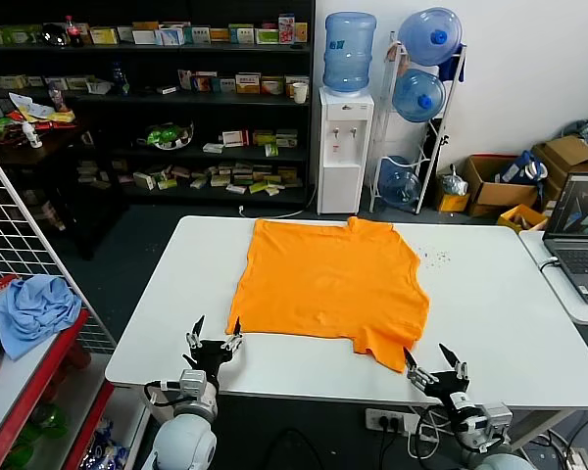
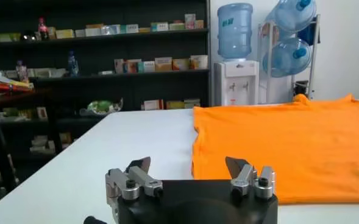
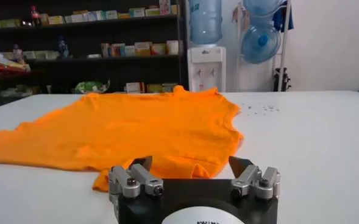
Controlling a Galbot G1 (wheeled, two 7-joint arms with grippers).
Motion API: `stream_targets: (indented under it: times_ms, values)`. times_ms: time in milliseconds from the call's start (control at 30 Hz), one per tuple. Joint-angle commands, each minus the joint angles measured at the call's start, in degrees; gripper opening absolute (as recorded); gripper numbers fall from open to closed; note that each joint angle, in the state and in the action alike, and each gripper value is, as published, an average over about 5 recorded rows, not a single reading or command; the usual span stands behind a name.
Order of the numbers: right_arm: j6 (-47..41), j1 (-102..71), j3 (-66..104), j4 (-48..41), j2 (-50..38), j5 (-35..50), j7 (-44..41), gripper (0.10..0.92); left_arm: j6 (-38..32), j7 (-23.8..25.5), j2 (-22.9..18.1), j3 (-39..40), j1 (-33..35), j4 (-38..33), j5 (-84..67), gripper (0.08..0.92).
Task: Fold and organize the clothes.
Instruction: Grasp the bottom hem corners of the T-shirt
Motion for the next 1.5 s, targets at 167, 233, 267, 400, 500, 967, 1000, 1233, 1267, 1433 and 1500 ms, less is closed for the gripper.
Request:
stream_targets:
  times_ms: [167, 233, 267, 400, 500, 967, 1000, 1233, 1267, 1433, 1500]
  values:
    - [-1.9, 0.9, -0.4, -1.2, 0.0, 1.0, 0.3, 0.823, 5.0, -0.5, 0.1, 0.5, -0.9, 0.3, -0.8, 0.823]
    - [-2.7, 1.6, -0.7, -1.9, -0.1, 1.3, 0.6, 0.823, 7.0, -0.8, 0.2, 0.8, -1.4, 0.2, -1.9, 0.823]
    - [-3.1, 1.9, -0.7, -2.2, -0.2, 1.6, 0.6, 0.823, 7.9, -0.9, 0.2, 0.9, -1.7, 0.1, -2.4, 0.823]
    - [-4.2, 3.1, -1.2, -3.7, -0.5, 3.0, 0.3, 0.823, 11.6, -0.8, 0.5, 1.3, -2.7, 0.7, -3.4, 0.823]
    - [-4.4, 4.1, -1.8, -4.9, -0.7, 3.4, -0.1, 0.823, 12.9, -0.9, 0.6, 1.3, -3.3, 1.3, -3.9, 0.823]
    - [-4.5, 8.0, -5.8, -8.0, 0.0, 3.4, 0.3, 0.823, 14.2, -1.9, 0.1, 0.7, -4.9, 3.9, -6.7, 0.823]
    - [-4.6, 8.2, -5.9, -8.0, 0.1, 3.4, 0.4, 0.823, 14.3, -1.9, 0.1, 0.7, -5.0, 4.1, -6.9, 0.823]
    - [-4.8, 7.9, -6.3, -7.6, 0.6, 2.9, 0.6, 0.697, 14.0, -1.4, -0.3, 0.7, -5.8, 5.4, -7.4, 0.710]
    - [-4.8, 7.8, -6.2, -7.6, 0.6, 2.9, 0.6, 0.671, 13.8, -1.4, -0.3, 0.7, -5.7, 5.4, -7.4, 0.684]
    - [-4.7, 7.5, -6.0, -7.3, 0.6, 3.1, 1.1, 0.524, 12.8, -0.9, -0.2, 0.8, -5.0, 4.7, -7.0, 0.537]
    - [-4.7, 7.3, -6.0, -7.0, 0.6, 3.1, 1.5, 0.472, 12.7, -0.6, -0.3, 0.9, -4.7, 4.3, -6.8, 0.485]
